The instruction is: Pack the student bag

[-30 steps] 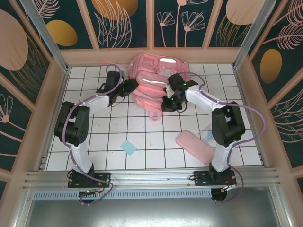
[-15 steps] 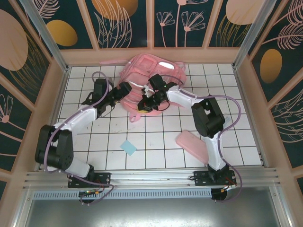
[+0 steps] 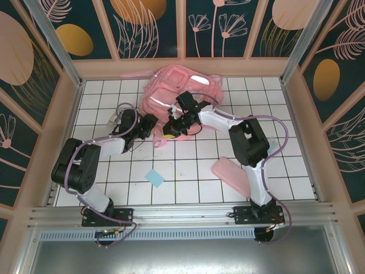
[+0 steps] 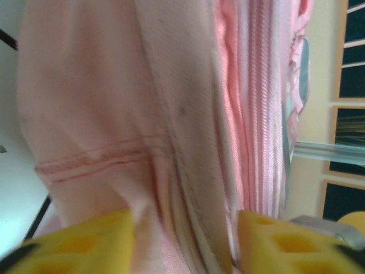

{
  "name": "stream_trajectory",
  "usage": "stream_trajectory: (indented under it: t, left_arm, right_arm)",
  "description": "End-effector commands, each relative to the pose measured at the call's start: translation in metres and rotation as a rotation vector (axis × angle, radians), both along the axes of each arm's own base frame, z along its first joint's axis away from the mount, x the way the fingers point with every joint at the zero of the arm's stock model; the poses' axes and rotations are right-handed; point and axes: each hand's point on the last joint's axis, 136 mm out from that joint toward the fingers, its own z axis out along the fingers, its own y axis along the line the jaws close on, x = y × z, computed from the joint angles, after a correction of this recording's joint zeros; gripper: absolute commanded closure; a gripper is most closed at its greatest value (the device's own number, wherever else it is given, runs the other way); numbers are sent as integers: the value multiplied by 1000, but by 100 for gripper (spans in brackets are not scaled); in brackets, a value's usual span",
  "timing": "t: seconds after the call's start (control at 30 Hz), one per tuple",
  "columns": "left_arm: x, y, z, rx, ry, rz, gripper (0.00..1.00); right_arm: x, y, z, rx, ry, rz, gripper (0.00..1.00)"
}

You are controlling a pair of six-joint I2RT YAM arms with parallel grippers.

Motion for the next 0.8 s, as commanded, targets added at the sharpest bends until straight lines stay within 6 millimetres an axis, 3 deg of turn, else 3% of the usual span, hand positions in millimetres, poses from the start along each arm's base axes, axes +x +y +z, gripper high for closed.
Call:
stream_trajectory:
  t: [0.0,0.03,0.17,0.3,0.5,0.77]
  left_arm:
    - [14,-14,20,-50,-110,-8,81]
    - [14,-14,17,-44,-109,-10,99]
    - [7,-14,10,-35,-104,-31,100]
    - [-2,-11,5,19,-92,-62,100]
    - [-12,-3,5,100,-99,-84,100]
    - [-13,-1,9,172,-120,-130,100]
  right_arm:
    - [-38,-6,13,-29,31,89,100]
    - [-44,-16,3,-89,47,96,100]
    - [-56,-53,-29,-296,65,134,100]
    - [-47,-104,-55,-594,33,178,100]
    - [-11,-167,-42,-790,-15,79,100]
    - [-2,-239,-36,-926,-44,-5,100]
